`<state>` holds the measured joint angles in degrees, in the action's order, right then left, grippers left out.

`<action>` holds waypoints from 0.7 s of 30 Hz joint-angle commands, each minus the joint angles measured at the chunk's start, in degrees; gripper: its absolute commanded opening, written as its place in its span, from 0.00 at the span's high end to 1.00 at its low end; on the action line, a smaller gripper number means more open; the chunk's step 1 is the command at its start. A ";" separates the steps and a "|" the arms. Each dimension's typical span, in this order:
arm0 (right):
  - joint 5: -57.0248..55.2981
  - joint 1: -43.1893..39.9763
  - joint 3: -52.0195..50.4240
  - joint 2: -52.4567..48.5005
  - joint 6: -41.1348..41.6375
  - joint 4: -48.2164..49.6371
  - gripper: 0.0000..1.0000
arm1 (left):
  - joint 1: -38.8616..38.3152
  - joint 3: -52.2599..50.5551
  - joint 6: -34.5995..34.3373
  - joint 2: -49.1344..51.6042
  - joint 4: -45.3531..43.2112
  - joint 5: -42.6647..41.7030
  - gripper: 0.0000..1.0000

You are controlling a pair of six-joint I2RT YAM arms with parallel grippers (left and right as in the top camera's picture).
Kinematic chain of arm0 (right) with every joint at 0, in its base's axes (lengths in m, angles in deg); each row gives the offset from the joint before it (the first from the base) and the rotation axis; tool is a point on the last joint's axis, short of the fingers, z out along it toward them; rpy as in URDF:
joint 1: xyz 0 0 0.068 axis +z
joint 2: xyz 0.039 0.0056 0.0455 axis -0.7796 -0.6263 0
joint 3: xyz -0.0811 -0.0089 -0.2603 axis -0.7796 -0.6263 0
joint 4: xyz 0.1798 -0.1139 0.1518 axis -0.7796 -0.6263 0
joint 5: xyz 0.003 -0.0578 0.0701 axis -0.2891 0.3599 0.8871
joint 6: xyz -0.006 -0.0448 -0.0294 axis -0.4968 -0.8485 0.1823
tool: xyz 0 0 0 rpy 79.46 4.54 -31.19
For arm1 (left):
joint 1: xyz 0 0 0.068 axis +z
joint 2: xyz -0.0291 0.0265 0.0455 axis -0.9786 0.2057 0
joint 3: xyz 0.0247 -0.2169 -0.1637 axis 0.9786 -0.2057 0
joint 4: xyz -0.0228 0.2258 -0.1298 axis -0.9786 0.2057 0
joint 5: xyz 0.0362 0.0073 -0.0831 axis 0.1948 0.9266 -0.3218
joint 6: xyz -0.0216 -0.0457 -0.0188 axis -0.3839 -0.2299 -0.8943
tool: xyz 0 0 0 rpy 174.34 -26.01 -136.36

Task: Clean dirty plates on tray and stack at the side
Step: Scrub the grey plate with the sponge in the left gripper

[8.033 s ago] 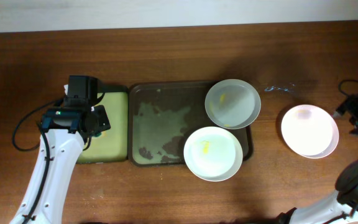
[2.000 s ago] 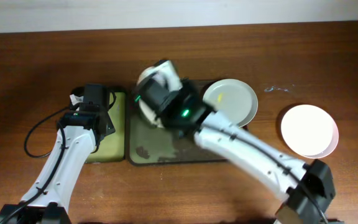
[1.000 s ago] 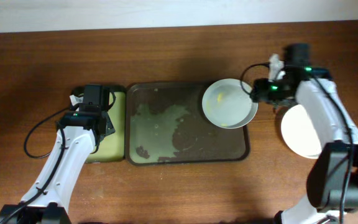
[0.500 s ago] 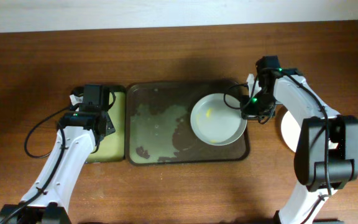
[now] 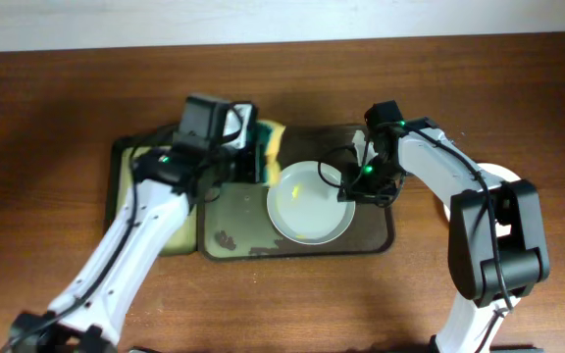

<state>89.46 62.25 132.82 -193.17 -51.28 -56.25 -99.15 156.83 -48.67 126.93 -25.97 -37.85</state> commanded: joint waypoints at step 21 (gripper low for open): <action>20.33 -6.58 -13.62 -0.15 -11.54 14.34 0.96 | -6.38 26.56 2.97 37.18 19.78 8.26 1.00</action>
<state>108.87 55.34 119.80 -193.21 -61.53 -41.84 -105.72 182.71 -46.88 162.95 -5.97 -34.83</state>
